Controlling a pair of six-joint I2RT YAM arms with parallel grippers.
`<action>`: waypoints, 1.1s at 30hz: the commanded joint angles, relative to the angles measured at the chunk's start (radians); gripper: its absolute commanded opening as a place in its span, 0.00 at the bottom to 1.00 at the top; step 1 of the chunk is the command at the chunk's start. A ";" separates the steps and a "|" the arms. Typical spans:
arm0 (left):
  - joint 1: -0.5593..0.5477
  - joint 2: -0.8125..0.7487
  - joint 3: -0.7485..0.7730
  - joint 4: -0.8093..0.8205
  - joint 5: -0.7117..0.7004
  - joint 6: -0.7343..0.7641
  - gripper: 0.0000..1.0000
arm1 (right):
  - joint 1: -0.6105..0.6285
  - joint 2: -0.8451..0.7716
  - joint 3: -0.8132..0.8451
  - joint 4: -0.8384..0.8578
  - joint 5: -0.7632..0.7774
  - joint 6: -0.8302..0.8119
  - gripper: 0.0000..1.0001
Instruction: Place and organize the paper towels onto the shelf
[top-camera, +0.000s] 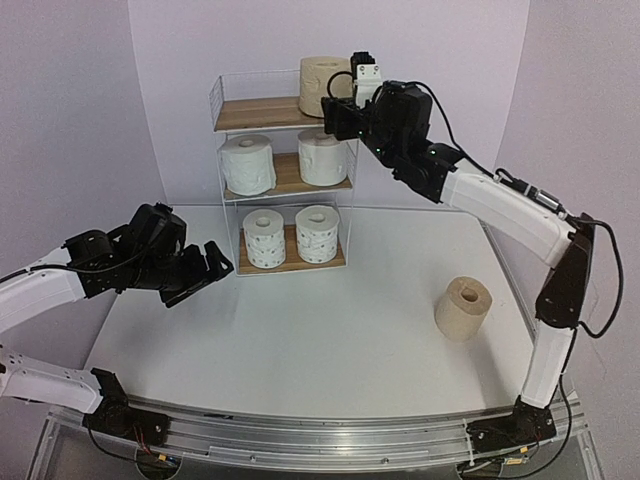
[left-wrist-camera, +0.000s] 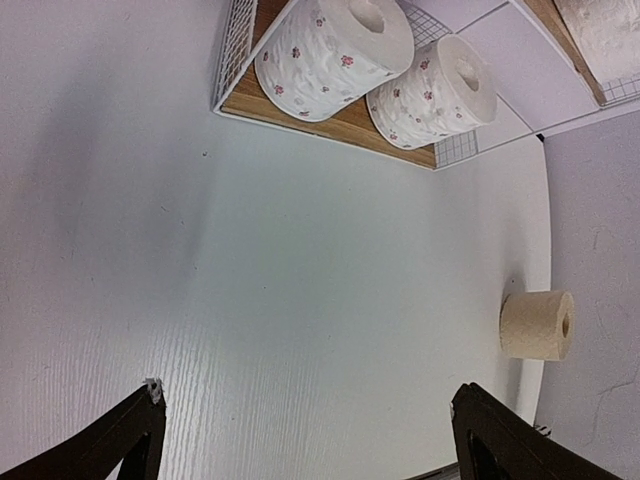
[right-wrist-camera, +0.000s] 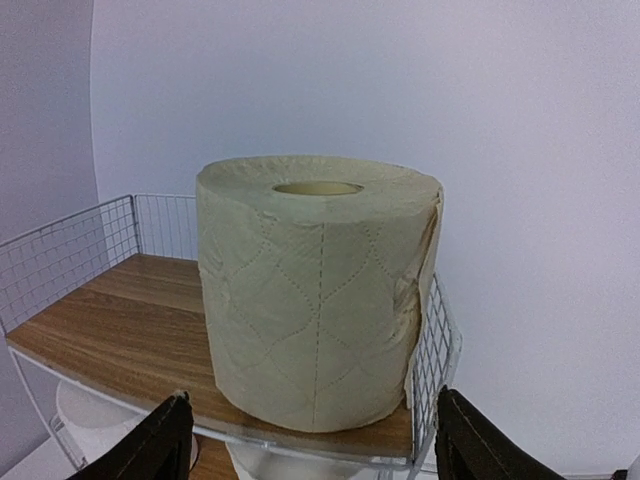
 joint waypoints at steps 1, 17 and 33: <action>0.001 -0.010 -0.008 0.033 0.009 -0.003 1.00 | 0.004 -0.176 -0.133 -0.022 -0.109 0.088 0.79; 0.001 0.024 -0.052 0.217 0.103 0.134 1.00 | -0.236 -0.531 -0.662 -0.694 -0.225 0.461 0.97; 0.001 0.115 -0.052 0.300 0.205 0.202 1.00 | -0.743 -0.651 -1.029 -0.947 -0.491 0.615 0.82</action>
